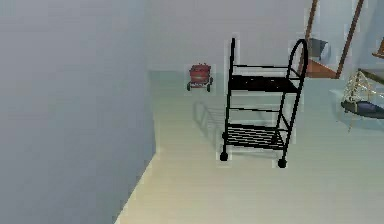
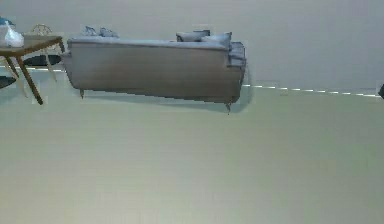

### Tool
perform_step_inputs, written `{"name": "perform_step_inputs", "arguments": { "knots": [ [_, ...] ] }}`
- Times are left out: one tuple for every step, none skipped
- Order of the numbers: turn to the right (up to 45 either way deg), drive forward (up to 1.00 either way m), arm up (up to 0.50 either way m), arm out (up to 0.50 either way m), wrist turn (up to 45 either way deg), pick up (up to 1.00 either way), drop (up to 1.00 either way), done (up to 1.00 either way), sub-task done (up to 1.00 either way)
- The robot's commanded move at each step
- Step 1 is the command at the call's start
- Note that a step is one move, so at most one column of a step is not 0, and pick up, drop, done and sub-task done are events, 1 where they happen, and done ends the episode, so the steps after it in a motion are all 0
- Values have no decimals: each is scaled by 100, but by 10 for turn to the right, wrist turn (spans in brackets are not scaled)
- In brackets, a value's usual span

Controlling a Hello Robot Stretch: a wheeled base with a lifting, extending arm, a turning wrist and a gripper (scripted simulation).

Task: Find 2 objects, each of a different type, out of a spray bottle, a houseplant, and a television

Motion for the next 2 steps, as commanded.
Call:
{"name": "perform_step_inputs", "arguments": {
  "knots": [
    [0,100,0,0,0,0,0,0,0],
    [0,100,0,0,0,0,0,0,0]
  ]
}}
